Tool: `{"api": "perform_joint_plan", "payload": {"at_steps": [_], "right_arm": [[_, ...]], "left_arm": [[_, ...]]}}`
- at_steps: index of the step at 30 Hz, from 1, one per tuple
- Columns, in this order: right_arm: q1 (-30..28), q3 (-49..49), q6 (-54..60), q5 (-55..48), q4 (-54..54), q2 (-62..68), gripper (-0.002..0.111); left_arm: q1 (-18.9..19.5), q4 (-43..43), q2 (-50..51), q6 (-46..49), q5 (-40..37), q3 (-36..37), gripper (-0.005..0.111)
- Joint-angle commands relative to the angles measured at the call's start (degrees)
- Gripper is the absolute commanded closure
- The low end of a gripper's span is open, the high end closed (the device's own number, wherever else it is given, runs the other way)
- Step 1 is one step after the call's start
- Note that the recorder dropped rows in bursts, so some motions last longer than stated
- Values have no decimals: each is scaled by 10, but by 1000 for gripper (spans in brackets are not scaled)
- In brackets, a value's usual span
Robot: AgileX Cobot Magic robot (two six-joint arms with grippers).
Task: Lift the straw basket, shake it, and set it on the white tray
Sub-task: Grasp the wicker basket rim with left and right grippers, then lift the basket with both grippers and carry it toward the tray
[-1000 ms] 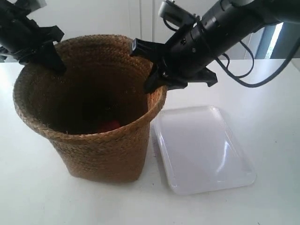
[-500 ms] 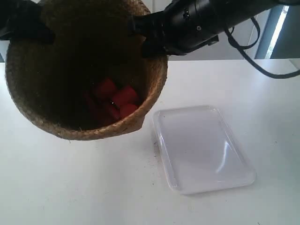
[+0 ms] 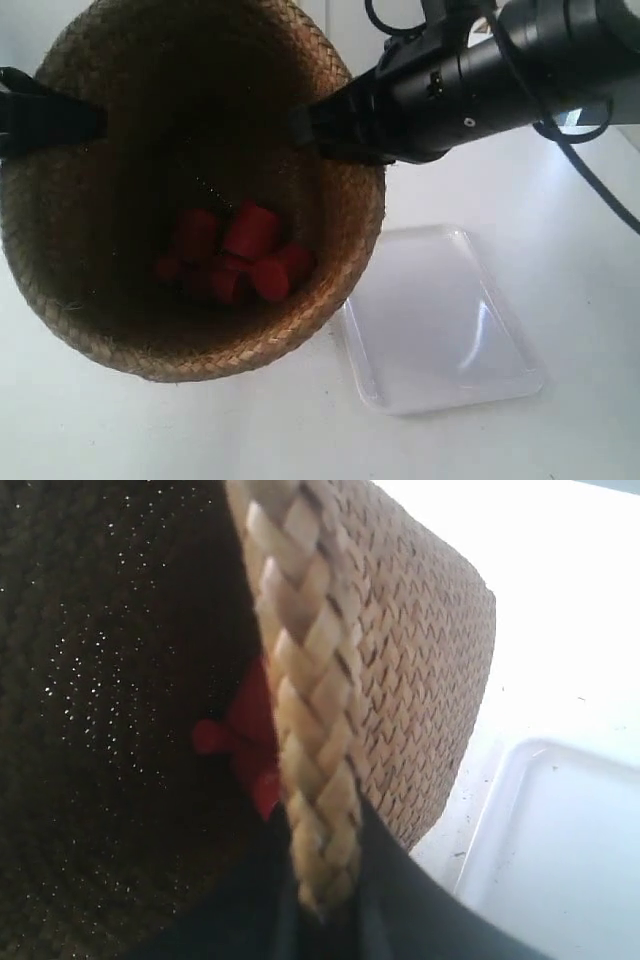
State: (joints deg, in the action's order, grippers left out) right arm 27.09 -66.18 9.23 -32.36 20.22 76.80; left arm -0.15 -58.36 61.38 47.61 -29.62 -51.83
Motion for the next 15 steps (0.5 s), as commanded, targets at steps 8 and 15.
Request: {"api": "perform_joint_plan", "payload": {"at_steps": [8,15], "right_arm": [[9,28,-18,58,11,-12,108],[51,63,-20,158,2,-123,108]], "left_arm": [[-6,-166,-1,116,-8,16,107],[-7,-180,-70,153,18,41,107]]}}
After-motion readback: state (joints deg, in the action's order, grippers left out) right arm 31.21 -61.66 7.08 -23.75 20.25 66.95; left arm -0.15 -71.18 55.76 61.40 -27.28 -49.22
